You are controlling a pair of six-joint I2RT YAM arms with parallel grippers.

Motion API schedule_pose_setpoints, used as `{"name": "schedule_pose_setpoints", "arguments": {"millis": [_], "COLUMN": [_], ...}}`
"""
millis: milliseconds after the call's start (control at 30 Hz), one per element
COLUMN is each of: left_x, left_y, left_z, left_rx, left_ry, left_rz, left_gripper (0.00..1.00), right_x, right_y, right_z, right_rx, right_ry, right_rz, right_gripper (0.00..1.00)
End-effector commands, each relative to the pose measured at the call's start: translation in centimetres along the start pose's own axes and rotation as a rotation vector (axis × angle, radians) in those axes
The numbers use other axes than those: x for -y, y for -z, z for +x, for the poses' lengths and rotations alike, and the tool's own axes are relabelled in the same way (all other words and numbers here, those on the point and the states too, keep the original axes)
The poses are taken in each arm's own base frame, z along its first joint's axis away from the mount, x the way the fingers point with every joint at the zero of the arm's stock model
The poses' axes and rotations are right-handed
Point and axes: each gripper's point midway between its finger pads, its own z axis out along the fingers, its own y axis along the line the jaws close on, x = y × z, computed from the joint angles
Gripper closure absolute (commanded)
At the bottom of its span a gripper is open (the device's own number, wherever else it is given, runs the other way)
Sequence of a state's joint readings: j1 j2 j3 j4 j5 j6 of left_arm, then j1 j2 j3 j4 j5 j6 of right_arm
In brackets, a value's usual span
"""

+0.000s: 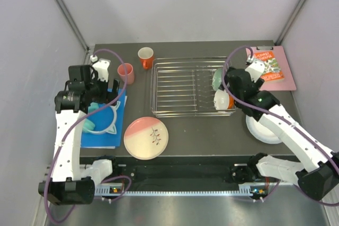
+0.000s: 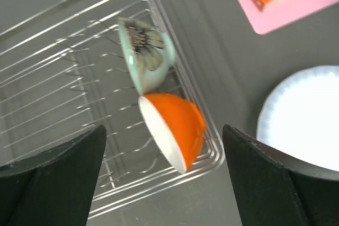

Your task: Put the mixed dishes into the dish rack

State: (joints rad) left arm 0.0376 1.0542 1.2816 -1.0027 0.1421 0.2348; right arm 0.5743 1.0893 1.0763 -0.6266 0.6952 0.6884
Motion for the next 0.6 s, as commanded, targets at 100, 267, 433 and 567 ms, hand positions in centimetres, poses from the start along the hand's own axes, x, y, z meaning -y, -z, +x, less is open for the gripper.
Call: {"name": "schedule_pose_setpoints", "arguments": {"millis": [100, 267, 433, 567], "left_x": [3.1, 4.3, 5.8, 6.7], "left_y": [-0.8, -1.1, -1.5, -3.6], "left_z": [0.5, 0.2, -1.8, -3.5], "left_rx": [-0.001, -0.011, 0.004, -0.001], "left_ry": [0.021, -0.027, -0.100, -0.134], "left_rz": [0.171, 0.234, 0.251, 0.279], "left_gripper": [0.05, 0.05, 0.05, 0.05], "right_x": [8.2, 15.1, 19.9, 23.0], "right_y": [-0.9, 0.1, 0.3, 0.7], "right_z": [0.6, 2.1, 5.6, 8.2], "right_rx": [-0.051, -0.061, -0.158, -0.234], "right_ry": [-0.226, -0.378, -0.483, -0.520], "right_rz": [0.199, 0.423, 0.589, 0.699], "right_gripper": [0.12, 0.13, 0.10, 0.09]}}
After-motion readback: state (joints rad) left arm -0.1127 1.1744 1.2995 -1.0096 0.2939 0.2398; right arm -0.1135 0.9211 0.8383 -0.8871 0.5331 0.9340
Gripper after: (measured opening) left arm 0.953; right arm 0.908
